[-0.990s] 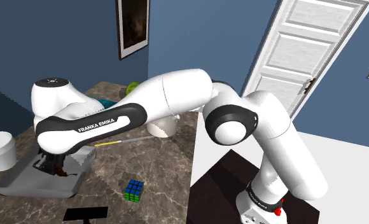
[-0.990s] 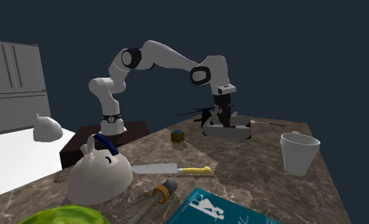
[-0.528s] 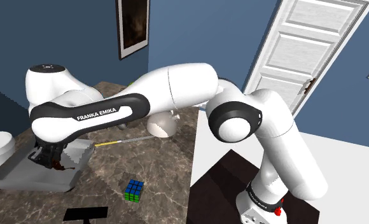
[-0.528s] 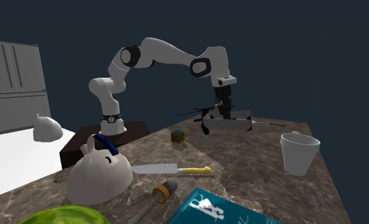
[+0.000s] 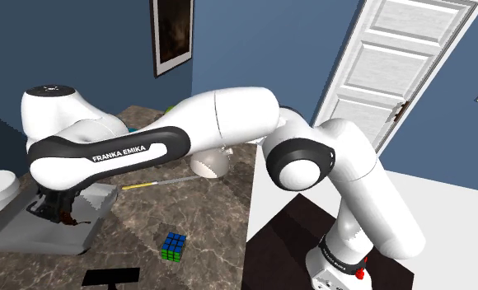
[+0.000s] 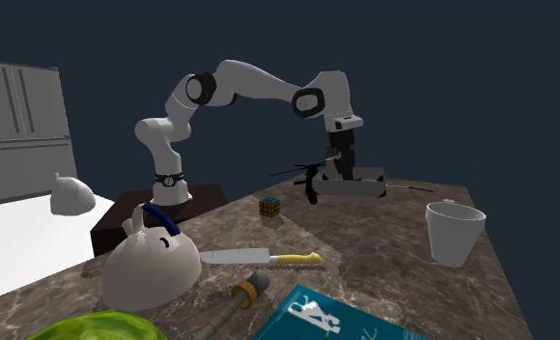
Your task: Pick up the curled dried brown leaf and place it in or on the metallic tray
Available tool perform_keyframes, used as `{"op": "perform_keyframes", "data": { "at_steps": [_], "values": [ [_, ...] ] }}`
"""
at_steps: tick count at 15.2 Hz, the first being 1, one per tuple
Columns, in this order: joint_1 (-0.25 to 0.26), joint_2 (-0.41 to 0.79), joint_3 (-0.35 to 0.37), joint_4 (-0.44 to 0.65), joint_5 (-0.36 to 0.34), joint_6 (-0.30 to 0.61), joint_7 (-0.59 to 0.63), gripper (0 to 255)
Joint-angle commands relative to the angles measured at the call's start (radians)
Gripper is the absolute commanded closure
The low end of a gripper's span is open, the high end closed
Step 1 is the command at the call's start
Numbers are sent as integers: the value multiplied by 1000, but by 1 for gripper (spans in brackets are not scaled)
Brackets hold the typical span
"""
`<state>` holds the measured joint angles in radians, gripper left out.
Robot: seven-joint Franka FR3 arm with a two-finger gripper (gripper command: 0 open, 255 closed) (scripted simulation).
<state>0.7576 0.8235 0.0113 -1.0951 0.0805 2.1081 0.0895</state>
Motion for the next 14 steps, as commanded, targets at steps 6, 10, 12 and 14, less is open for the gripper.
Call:
{"op": "perform_keyframes", "data": {
  "at_steps": [6,10,12,14],
  "values": [
    [0,35,1,-33,2,68,-5,255],
    [0,57,2,-48,3,106,-8,255],
    [0,64,2,-50,4,114,-9,255],
    [0,64,2,-50,4,114,-9,255]
  ]
}}
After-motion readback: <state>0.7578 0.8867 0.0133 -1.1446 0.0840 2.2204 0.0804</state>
